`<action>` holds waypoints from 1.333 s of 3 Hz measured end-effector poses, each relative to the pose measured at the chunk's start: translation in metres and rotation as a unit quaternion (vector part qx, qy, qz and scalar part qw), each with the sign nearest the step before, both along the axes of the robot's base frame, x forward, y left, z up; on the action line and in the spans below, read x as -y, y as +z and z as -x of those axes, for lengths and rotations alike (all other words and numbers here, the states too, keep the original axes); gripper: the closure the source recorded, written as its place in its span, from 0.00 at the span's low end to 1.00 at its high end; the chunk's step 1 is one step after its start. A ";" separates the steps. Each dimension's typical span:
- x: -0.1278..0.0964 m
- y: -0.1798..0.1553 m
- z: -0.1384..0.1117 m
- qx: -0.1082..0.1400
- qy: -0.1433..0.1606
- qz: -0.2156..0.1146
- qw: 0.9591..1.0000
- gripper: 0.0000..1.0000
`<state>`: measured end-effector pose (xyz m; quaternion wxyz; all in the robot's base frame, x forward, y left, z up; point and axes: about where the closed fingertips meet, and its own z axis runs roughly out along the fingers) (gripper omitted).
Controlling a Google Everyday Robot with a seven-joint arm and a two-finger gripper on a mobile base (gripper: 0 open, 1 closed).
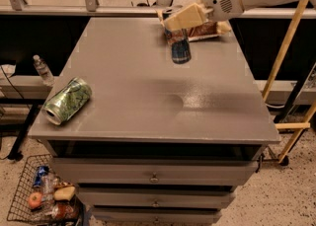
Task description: Place redbull can upright
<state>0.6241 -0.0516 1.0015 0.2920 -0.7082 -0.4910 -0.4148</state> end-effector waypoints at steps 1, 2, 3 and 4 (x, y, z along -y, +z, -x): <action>0.005 -0.020 0.005 0.039 -0.001 -0.026 0.999 1.00; 0.011 -0.037 0.009 0.071 -0.005 -0.059 0.996 1.00; 0.012 -0.050 0.011 0.084 -0.006 -0.077 0.993 1.00; 0.010 -0.061 0.012 0.091 -0.001 -0.091 0.992 1.00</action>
Offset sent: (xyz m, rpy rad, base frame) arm -0.0151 -0.0263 -0.0544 0.1918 -0.2354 -0.0297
